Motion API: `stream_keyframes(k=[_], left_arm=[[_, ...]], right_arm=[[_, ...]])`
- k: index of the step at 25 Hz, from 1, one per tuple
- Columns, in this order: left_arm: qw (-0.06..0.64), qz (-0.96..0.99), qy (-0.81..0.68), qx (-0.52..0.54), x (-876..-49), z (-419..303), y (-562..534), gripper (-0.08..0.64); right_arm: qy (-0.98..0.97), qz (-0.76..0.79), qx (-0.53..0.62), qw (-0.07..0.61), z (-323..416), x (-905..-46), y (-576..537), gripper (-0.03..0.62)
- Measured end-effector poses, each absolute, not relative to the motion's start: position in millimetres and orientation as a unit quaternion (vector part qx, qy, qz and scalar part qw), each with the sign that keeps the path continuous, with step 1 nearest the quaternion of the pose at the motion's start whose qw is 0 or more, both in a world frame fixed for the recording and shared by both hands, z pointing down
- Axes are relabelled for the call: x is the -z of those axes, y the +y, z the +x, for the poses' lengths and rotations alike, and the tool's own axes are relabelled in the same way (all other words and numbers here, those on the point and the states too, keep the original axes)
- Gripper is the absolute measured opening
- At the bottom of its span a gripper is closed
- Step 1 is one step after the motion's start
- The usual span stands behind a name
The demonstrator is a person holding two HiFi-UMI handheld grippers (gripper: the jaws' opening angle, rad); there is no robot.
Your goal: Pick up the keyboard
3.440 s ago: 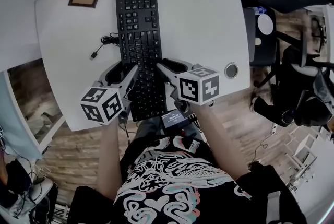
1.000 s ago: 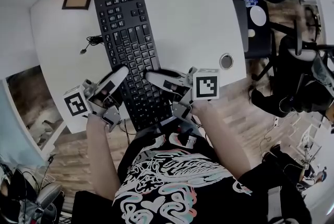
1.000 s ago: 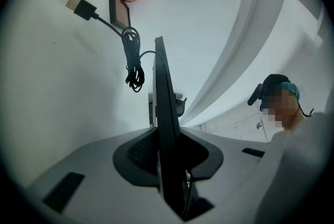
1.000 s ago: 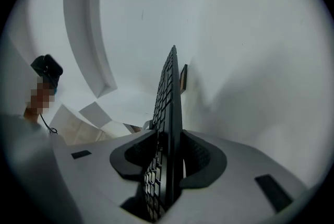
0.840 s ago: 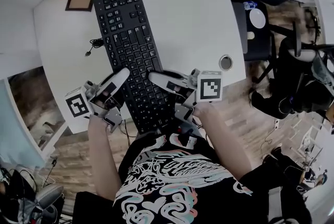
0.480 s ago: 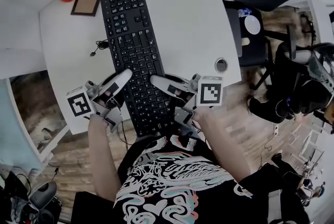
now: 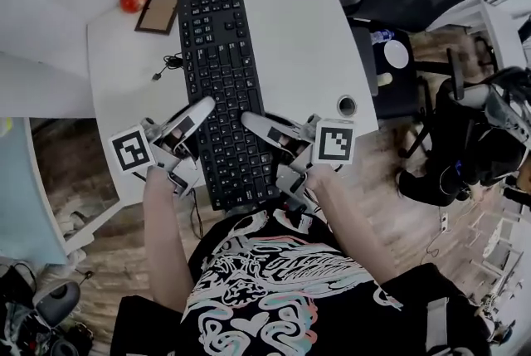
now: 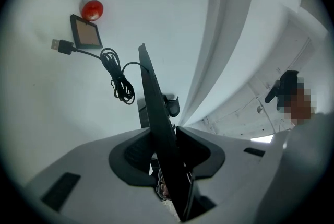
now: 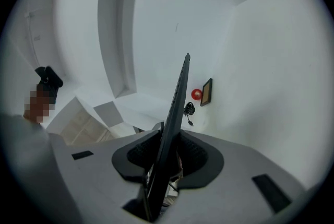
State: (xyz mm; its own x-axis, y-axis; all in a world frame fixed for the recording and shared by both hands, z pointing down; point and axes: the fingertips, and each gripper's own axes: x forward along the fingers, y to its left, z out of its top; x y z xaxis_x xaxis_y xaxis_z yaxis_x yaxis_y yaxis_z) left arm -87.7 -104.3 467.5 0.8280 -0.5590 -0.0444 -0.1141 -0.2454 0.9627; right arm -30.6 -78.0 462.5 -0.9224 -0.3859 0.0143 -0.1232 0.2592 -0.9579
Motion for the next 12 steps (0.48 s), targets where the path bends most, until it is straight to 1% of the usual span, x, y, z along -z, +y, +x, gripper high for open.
stream_keyframes(k=[4, 9, 11, 12], left_arm=[[0.56, 0.773, -0.216, 0.205, -463.4, -84.2, -107.6, 0.124], [0.564, 0.77, -0.218, 0.203, -463.1, -93.2, -118.1, 0.13], [0.588, 0.748, -0.227, 0.207, -468.5, -94.6, -116.1, 0.132], [0.613, 0.723, -0.237, 0.216, -474.1, -88.5, -103.7, 0.133]], right_arm=[[0.794, -0.166, 0.573, 0.119, -29.2, -459.9, -79.0, 0.126], [0.788, -0.177, 0.575, 0.129, -40.2, -457.8, -87.7, 0.124], [0.78, -0.186, 0.587, 0.114, -45.5, -459.7, -96.6, 0.124], [0.768, -0.19, 0.605, 0.087, -40.5, -460.3, -90.2, 0.124]])
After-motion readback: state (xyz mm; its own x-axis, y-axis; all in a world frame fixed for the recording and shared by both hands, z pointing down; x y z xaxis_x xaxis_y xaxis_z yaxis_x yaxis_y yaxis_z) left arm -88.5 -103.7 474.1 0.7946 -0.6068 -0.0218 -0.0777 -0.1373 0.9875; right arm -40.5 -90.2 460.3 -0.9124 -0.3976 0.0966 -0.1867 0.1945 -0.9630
